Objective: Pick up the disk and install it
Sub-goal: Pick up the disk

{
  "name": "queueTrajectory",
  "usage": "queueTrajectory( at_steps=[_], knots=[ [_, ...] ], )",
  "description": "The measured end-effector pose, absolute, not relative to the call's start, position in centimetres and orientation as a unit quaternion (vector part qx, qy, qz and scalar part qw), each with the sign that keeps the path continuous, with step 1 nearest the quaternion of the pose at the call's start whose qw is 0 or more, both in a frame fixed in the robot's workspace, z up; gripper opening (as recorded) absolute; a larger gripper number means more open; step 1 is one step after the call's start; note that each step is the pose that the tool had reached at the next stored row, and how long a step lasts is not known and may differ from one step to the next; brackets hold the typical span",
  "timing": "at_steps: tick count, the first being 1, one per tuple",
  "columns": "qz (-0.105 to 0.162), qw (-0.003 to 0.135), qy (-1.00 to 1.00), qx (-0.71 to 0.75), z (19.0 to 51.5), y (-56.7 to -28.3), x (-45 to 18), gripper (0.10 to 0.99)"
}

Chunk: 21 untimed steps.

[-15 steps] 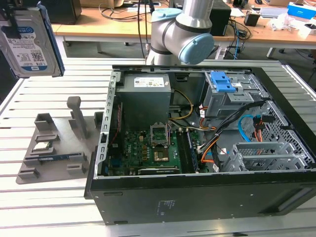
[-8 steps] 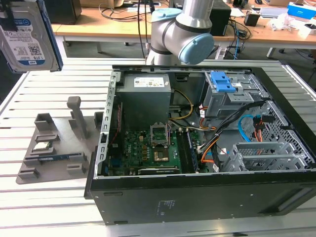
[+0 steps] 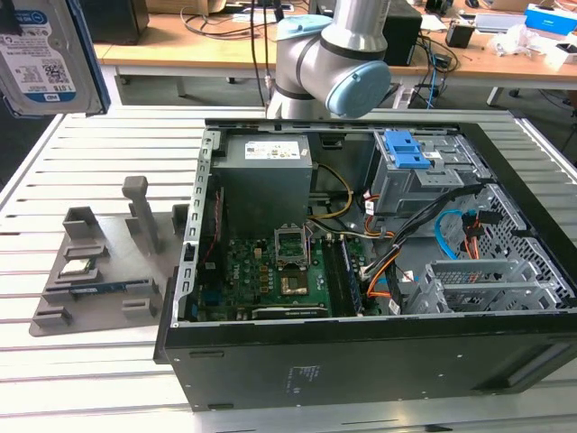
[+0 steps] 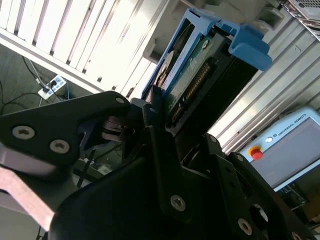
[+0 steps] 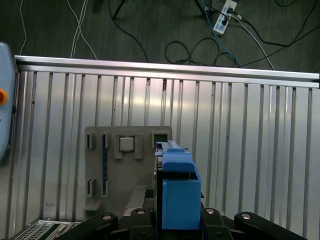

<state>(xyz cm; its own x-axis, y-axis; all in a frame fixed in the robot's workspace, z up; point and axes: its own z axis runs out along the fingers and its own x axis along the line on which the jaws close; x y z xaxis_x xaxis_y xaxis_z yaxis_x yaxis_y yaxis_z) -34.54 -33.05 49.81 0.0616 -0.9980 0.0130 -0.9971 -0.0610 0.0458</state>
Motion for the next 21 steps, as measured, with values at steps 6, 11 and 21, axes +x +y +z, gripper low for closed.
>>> queueTrajectory(
  at_steps=[6, 11, 21],
  knots=[
    [-0.011, 0.021, -0.685, 0.728, 50.9, -33.0, -34.5, 0.361],
    [-0.011, 0.021, -0.685, 0.728, 52.0, -33.0, -34.5, 0.361],
    [-0.011, 0.021, -0.685, 0.728, 55.0, -33.0, -34.5, 0.361]
  ],
)
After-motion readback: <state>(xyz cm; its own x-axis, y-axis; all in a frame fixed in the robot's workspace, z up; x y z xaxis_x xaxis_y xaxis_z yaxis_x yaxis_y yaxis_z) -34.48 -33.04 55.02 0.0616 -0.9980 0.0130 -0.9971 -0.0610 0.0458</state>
